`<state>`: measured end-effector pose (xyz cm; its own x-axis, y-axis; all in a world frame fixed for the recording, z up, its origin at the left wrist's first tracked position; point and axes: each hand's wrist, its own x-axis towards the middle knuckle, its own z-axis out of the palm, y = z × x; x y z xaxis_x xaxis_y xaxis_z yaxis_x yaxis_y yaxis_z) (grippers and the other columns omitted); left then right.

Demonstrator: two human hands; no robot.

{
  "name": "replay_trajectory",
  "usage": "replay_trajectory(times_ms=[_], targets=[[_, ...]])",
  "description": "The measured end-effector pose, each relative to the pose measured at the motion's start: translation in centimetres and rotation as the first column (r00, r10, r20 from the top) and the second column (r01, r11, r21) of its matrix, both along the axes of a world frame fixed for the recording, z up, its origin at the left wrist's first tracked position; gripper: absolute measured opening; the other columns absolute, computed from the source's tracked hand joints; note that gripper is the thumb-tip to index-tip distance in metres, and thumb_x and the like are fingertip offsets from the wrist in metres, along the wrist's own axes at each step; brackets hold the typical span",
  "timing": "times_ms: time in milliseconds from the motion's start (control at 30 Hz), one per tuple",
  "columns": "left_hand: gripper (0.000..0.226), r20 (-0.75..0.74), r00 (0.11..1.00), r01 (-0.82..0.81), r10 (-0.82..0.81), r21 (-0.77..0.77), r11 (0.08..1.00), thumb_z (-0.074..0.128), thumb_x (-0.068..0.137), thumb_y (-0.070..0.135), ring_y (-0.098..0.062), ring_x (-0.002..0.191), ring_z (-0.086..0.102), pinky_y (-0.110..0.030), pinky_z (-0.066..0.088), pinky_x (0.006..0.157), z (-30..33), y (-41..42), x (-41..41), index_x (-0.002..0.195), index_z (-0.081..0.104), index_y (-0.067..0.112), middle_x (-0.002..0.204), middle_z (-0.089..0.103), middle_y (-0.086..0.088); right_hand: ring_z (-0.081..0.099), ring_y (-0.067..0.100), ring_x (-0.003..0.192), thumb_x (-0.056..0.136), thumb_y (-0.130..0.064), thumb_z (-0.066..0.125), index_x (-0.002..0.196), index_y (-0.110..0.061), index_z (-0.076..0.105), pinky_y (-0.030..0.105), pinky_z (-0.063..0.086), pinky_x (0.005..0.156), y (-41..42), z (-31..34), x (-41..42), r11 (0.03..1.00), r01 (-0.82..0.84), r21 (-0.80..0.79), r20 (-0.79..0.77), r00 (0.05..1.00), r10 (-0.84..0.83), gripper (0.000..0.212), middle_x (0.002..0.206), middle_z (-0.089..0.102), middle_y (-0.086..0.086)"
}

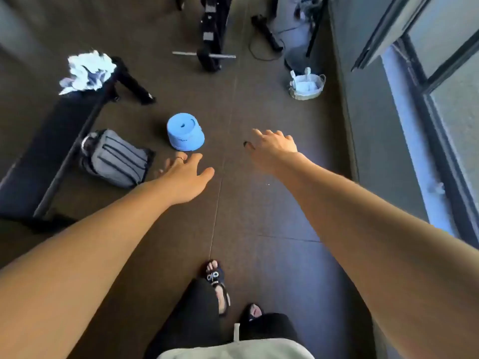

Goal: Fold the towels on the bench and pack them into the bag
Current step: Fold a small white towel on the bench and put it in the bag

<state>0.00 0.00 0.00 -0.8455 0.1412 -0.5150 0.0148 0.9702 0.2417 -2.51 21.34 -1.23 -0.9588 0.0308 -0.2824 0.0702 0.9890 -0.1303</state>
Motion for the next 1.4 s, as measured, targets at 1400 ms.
replay_trajectory(times_ms=[1400], targets=[[0.059,0.079,0.715,-0.698,0.695,0.029,0.715,0.03,0.103,0.054,-0.035,0.142,0.03,-0.051,0.029,0.111,-10.3,-34.4,-81.6,0.156,0.023,0.029,0.158,0.028,-0.012,0.05,0.034,0.121,0.105,-0.04,0.023,0.141,-0.02,0.043,0.049,0.036,0.101,-43.4,-7.5,-95.3,0.686,-0.727,-0.022,0.094,0.682,0.725,0.046,0.133,0.056,0.01]])
